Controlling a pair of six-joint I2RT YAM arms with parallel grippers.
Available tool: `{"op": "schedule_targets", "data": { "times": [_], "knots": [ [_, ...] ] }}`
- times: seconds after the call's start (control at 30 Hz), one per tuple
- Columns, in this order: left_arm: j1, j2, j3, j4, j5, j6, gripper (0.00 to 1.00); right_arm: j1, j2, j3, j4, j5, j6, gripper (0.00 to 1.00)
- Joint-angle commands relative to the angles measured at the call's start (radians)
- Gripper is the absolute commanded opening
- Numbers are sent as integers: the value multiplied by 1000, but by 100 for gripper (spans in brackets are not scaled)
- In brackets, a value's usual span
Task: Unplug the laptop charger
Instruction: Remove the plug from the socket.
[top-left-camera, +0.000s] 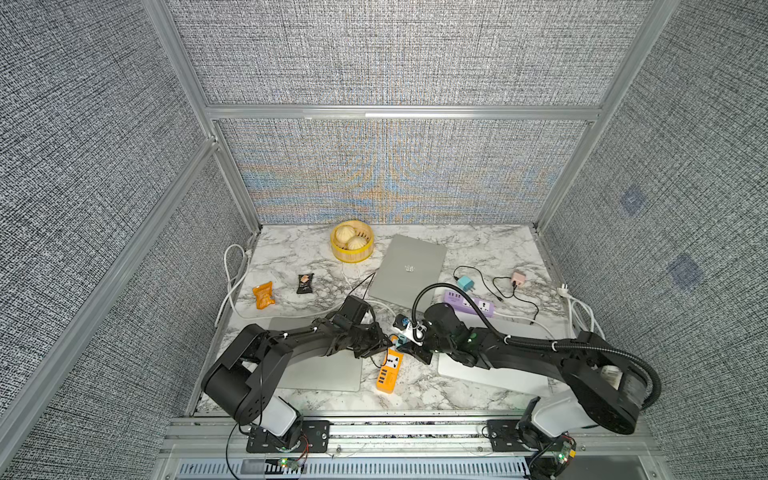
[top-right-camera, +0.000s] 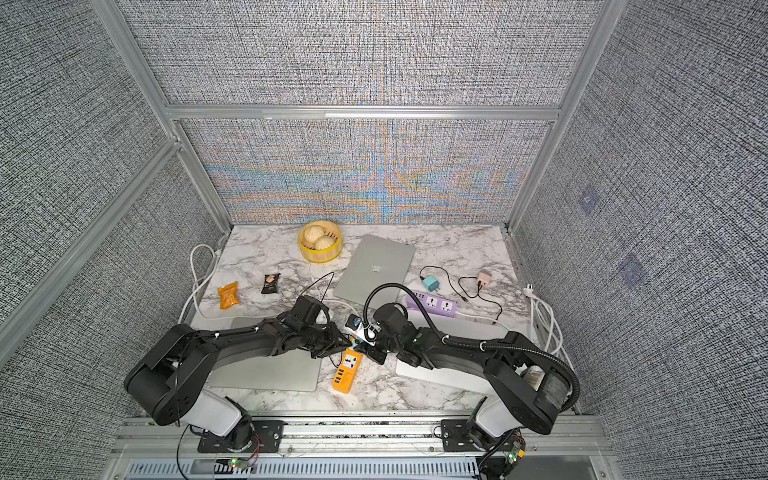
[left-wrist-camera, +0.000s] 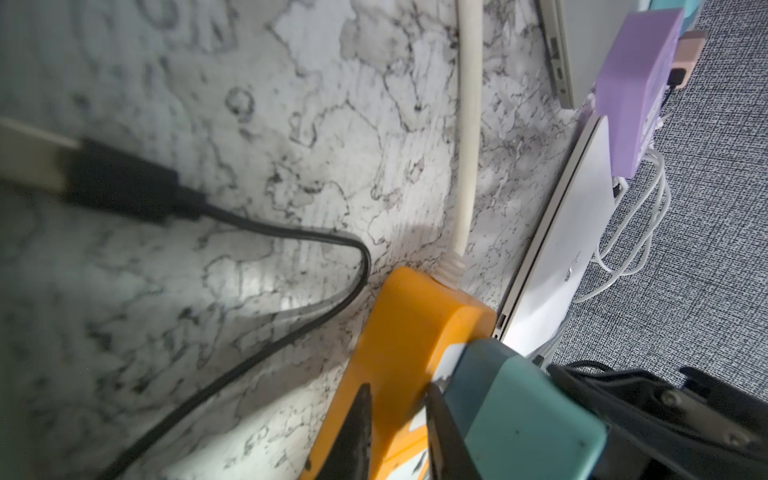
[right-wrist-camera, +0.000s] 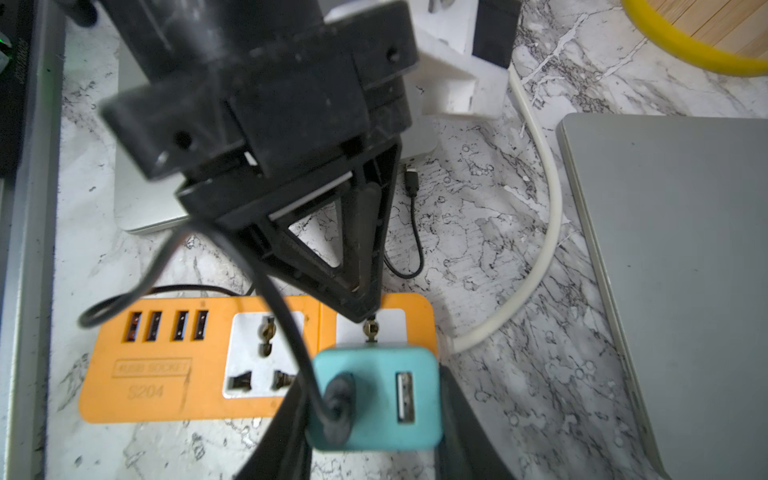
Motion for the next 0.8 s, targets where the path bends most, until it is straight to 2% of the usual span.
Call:
{"op": "schedule_targets", "data": {
  "times": [0.0,0.23,0.77],
  "knots": [
    [-1,18,-2,-94,-62,5,22,-3,-5,2,26,-34,26,18],
    [-3,22,2,-100,-61,6,22,-22,-13,-19,95,-62,76,10],
    [-6,28,8,-113,-71,9,22,-35,-3,-4,88,-62,87,5]
  ]
}}
